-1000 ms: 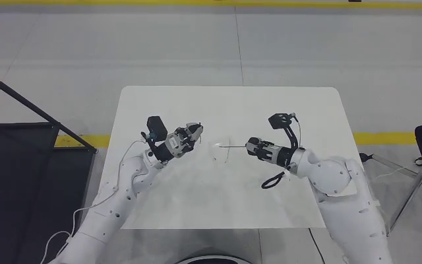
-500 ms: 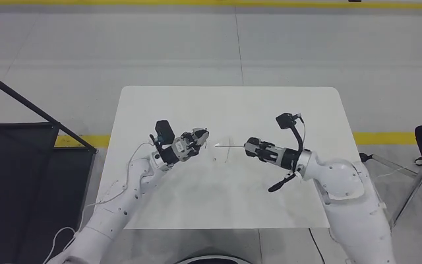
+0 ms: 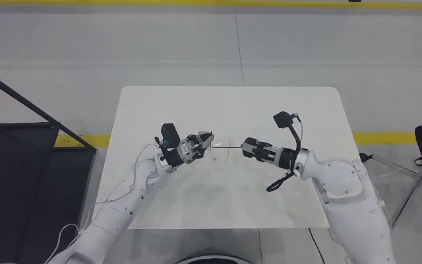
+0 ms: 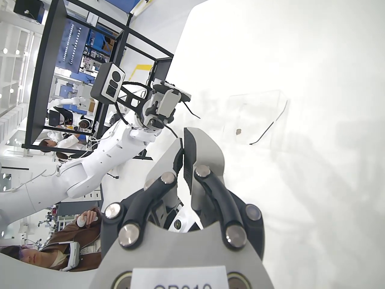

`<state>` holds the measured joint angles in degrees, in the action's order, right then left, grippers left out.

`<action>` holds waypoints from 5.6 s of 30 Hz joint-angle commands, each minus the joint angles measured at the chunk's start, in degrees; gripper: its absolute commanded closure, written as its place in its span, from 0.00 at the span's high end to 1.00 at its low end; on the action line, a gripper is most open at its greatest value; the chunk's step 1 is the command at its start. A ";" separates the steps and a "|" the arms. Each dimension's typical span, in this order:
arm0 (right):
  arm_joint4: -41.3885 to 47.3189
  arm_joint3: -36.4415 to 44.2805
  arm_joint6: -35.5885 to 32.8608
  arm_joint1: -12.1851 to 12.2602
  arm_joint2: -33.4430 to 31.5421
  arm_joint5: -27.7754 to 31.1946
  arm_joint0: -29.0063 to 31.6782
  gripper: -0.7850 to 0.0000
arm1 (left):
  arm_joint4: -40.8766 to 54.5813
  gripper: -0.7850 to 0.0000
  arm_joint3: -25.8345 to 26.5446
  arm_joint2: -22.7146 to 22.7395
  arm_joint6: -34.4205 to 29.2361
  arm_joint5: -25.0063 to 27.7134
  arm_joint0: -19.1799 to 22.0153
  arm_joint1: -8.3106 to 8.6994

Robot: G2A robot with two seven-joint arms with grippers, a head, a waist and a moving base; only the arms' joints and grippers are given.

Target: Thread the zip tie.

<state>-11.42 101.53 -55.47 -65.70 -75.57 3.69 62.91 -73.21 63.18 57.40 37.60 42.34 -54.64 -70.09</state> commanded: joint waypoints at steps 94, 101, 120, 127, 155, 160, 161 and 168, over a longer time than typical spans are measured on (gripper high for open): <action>5.83 6.50 13.19 0.55 1.85 -12.00 4.95 0.00 | -12.19 0.00 5.04 -0.86 9.32 -22.33 -5.52 -0.98; 7.45 6.45 14.27 0.54 1.83 -9.98 5.60 0.00 | -12.19 0.00 5.04 -0.86 9.32 -22.33 -5.52 -0.98; 13.95 4.99 16.89 0.26 1.59 -6.05 5.96 0.00 | -12.19 0.00 5.04 -0.86 9.32 -22.33 -5.52 -0.98; 14.92 4.76 17.30 0.22 1.70 -5.90 5.95 0.00 | -12.19 0.00 5.04 -0.86 9.32 -22.33 -5.52 -0.98; 13.50 4.01 18.01 0.02 3.79 -8.09 4.23 0.00 | -11.22 0.00 7.63 0.20 7.81 -23.15 -7.04 -0.91; 11.41 4.07 17.74 0.00 4.73 -10.33 3.29 0.00 | -10.33 0.00 8.34 1.11 8.01 -23.11 -7.65 -0.90; 11.18 4.10 17.81 -0.01 4.90 -10.74 3.13 0.00 | -10.20 0.00 8.44 1.23 8.08 -23.09 -7.74 -0.91; 8.62 4.16 17.71 -0.05 5.99 -13.74 2.16 0.00 | -9.87 0.00 8.71 1.73 8.07 -23.03 -8.06 -1.03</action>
<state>-2.27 105.69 -37.66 -65.75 -69.73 -9.53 65.22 -83.10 71.88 59.08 45.65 19.28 -62.68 -71.10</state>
